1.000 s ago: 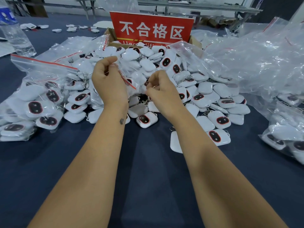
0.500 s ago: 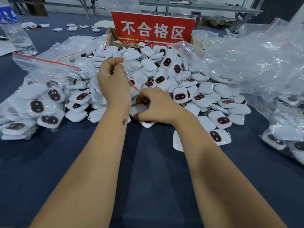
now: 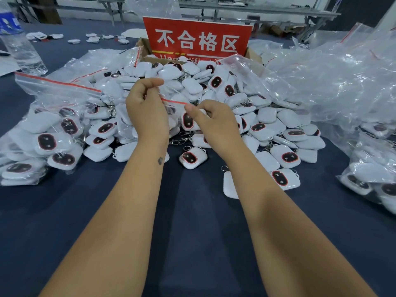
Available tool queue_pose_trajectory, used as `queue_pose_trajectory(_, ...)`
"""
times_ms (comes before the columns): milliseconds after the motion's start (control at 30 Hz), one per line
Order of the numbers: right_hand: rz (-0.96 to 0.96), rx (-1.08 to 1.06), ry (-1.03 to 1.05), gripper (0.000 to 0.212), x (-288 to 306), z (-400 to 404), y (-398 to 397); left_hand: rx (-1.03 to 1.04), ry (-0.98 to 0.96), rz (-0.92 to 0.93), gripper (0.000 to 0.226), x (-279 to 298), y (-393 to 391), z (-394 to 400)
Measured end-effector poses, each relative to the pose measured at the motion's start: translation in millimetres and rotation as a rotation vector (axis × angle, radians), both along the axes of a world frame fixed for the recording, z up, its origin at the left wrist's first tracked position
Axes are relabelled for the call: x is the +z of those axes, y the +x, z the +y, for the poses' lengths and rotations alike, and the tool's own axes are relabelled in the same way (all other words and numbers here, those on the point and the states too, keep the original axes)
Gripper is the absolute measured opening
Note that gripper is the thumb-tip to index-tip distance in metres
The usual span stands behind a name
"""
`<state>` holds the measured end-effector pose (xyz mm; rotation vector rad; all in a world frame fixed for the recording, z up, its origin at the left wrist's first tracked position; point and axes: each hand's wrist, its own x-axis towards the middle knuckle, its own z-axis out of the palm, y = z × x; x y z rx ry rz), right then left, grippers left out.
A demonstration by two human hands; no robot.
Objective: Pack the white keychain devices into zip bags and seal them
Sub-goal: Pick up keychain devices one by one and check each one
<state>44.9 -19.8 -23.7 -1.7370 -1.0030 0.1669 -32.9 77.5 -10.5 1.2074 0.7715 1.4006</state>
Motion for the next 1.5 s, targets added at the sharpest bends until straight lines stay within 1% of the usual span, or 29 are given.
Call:
queue_pose_trajectory(67, 0.12, -0.041, 0.071, 0.041, 2, 1, 3, 0.004, 0.051, 0.068, 0.038, -2, 0, -1)
queue_pose_trajectory(133, 0.224, -0.071, 0.138, 0.037, 3, 2, 6, -0.015, 0.139, 0.141, 0.039, -4, -1, -4)
queue_pose_trajectory(267, 0.444, -0.014, 0.219, 0.023, 2, 0, 10, -0.102, 0.308, 0.28, 0.042, -6, 3, -11)
queue_pose_trajectory(367, 0.541, 0.06, 0.27, 0.02, 2, 0, 9, -0.181, 0.334, 0.388, 0.038, -9, 6, -13)
queue_pose_trajectory(467, 0.619, 0.096, 0.296, 0.012, 2, 1, 8, -0.201, 0.316, 0.422, 0.032, -12, 7, -12)
queue_pose_trajectory(533, 0.613, 0.085, 0.266, 0.013, 3, 1, 8, -0.225, 0.32, 0.422, 0.03, -13, 8, -11)
queue_pose_trajectory(667, 0.571, 0.085, 0.255, 0.024, 1, 1, 7, -0.261, 0.351, 0.457, 0.027, -16, 10, -12)
queue_pose_trajectory(767, 0.519, 0.045, 0.252, 0.024, 0, 0, 6, -0.276, 0.378, 0.479, 0.022, -17, 11, -13)
queue_pose_trajectory(967, 0.479, 0.003, 0.228, 0.026, 1, 0, 7, -0.283, 0.422, 0.534, 0.021, -20, 11, -12)
queue_pose_trajectory(1100, 0.462, 0.003, 0.214, 0.026, 1, 0, 6, -0.279, 0.421, 0.536, 0.018, -20, 13, -11)
queue_pose_trajectory(1200, 0.48, 0.028, 0.224, 0.024, 0, 1, 6, -0.275, 0.417, 0.536, 0.017, -20, 13, -11)
queue_pose_trajectory(1333, 0.528, 0.057, 0.241, 0.026, 1, 1, 5, -0.274, 0.422, 0.553, 0.012, -20, 12, -12)
queue_pose_trajectory(1433, 0.596, 0.053, 0.266, 0.022, 4, 1, 4, -0.275, 0.423, 0.569, 0.014, -20, 12, -11)
queue_pose_trajectory(1500, 0.604, 0.052, 0.271, 0.019, 5, 1, 3, -0.276, 0.413, 0.571, 0.016, -20, 12, -11)
